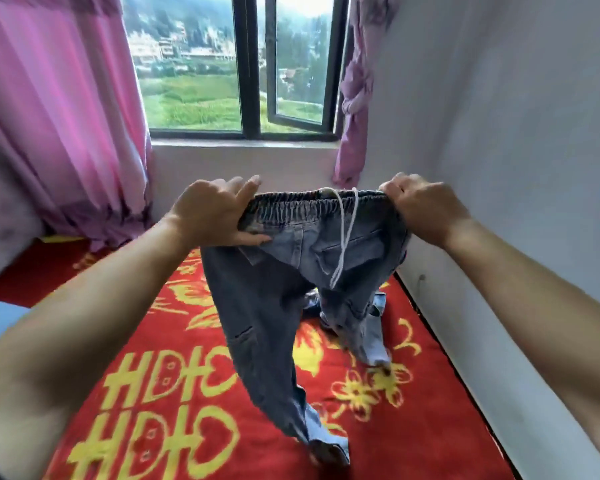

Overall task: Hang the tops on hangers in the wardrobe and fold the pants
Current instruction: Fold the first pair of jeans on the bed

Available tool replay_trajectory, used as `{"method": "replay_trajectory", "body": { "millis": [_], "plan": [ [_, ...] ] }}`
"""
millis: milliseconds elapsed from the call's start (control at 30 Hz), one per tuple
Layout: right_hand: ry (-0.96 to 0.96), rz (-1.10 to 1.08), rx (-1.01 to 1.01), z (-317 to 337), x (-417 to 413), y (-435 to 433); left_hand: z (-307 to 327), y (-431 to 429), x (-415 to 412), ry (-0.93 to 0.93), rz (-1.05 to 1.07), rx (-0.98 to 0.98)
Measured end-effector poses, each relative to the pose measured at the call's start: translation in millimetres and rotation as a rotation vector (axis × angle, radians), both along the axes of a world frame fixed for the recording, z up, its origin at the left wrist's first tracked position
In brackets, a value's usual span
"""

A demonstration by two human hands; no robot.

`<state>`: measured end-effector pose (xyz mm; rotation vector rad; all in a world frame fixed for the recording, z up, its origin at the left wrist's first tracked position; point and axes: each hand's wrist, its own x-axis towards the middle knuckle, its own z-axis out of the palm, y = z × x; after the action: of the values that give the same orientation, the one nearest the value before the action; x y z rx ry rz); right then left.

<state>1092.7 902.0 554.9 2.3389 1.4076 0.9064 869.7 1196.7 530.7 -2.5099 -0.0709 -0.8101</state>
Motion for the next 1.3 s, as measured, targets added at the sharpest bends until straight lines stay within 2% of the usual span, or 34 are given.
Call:
{"method": "replay_trajectory", "body": {
  "millis": [133,267,367,567,667,900,1133,1200,1300],
  "plan": [
    [-0.017,-0.045,0.171,54,-36,-9,56,-23,-36,-0.046,0.037,0.161],
    [-0.031,0.065,0.419,84,-73,-31,93,-56,-72,-0.148,0.183,0.024],
    [-0.108,0.131,0.303,101,-92,-47,115,-73,-106,-0.122,0.175,-0.051],
    [-0.217,0.092,0.244,119,-116,-50,154,-86,-156,-0.084,0.031,0.033],
    [-0.193,0.088,0.292,118,-130,-47,159,-77,-180,-0.049,0.063,0.085],
    [-0.044,0.056,0.380,142,-183,-1,166,-29,-212,-0.170,0.157,0.191],
    [-0.081,0.038,0.429,154,-226,65,165,51,-258,-0.253,0.163,0.221],
    [-0.102,0.072,0.415,149,-236,88,155,73,-260,-0.286,0.164,0.173],
    [-0.088,0.153,0.329,131,-243,115,129,98,-260,-0.204,0.160,0.018]
  ]
}}
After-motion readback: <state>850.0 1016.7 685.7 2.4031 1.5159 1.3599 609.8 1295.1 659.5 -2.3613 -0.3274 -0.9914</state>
